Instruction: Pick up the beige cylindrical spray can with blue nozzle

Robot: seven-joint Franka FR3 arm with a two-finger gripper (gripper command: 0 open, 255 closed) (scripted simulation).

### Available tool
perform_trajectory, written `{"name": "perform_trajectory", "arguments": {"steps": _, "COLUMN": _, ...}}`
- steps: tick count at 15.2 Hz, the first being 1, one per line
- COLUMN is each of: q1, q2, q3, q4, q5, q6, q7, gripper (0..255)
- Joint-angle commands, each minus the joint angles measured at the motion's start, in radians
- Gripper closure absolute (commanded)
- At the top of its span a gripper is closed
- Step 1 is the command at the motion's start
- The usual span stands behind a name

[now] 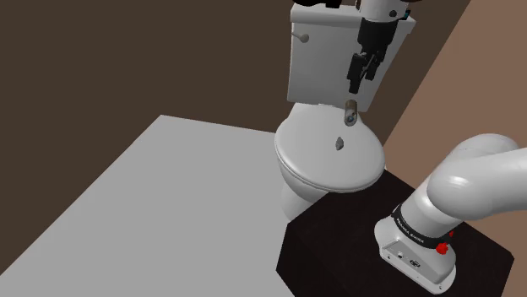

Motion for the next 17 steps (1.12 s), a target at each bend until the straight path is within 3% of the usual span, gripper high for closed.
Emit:
{"name": "perform_trajectory", "arguments": {"steps": 1, "q1": 0.000, "q2": 0.000, "q3": 0.000, "q4": 0.000, "q5": 0.000, "q6": 0.000, "q7": 0.000, "gripper": 0}}
{"name": "perform_trajectory", "arguments": {"steps": 17, "q1": -0.176, "q2": 0.526, "q3": -0.115, "q4": 0.133, "q5": -0.063, "q6": 0.342, "q7": 0.182, "gripper": 0}}
